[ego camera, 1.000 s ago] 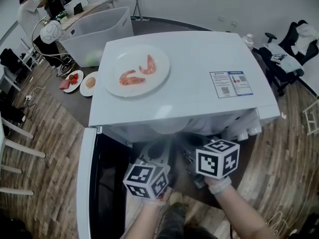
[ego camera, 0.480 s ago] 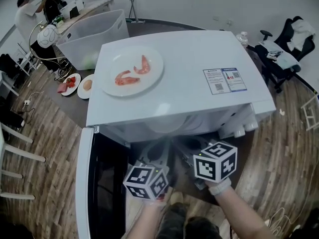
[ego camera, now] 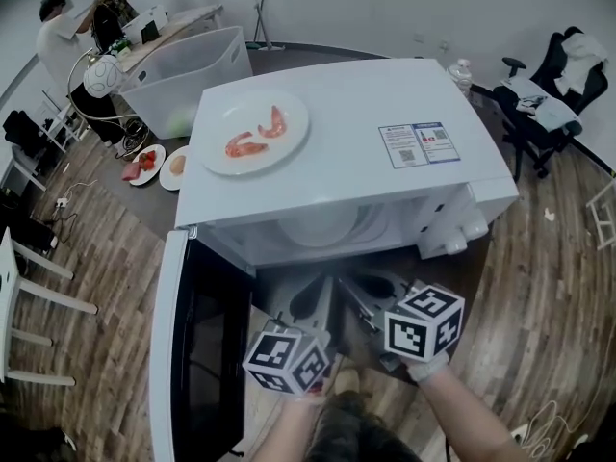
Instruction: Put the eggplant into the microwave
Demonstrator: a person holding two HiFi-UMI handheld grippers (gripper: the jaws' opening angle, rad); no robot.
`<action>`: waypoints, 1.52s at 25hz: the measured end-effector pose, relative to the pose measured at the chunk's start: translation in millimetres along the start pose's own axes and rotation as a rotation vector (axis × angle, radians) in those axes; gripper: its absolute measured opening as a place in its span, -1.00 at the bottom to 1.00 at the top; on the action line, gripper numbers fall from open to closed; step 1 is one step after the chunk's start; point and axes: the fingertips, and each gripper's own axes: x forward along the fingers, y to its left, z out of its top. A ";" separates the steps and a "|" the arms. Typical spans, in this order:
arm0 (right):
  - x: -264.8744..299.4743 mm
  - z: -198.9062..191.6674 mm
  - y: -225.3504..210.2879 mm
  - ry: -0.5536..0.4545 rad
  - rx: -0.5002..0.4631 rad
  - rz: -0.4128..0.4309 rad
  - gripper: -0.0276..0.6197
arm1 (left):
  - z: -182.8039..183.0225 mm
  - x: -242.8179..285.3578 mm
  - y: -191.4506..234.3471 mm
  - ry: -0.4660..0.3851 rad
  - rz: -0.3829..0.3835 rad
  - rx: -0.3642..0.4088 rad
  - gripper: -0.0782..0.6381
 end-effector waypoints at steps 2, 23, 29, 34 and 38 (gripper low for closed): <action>-7.4 -6.5 1.6 0.007 0.013 0.004 -0.90 | -3.6 -6.0 -7.5 -0.002 -0.001 0.006 -0.78; -133.5 -21.1 95.1 -0.060 -0.225 -0.055 -0.91 | -7.9 -100.6 -125.7 -0.050 -0.052 0.059 -0.78; -157.3 -19.5 125.3 -0.085 -0.287 -0.054 -0.91 | 1.9 -128.5 -148.5 -0.066 -0.042 0.087 -0.78; -177.4 -25.4 141.6 -0.087 -0.275 -0.048 -0.91 | -1.6 -147.9 -168.2 -0.049 -0.048 0.095 -0.78; -191.7 -28.6 150.5 -0.104 -0.262 -0.059 -0.91 | -3.6 -160.0 -182.3 -0.039 -0.059 0.104 -0.78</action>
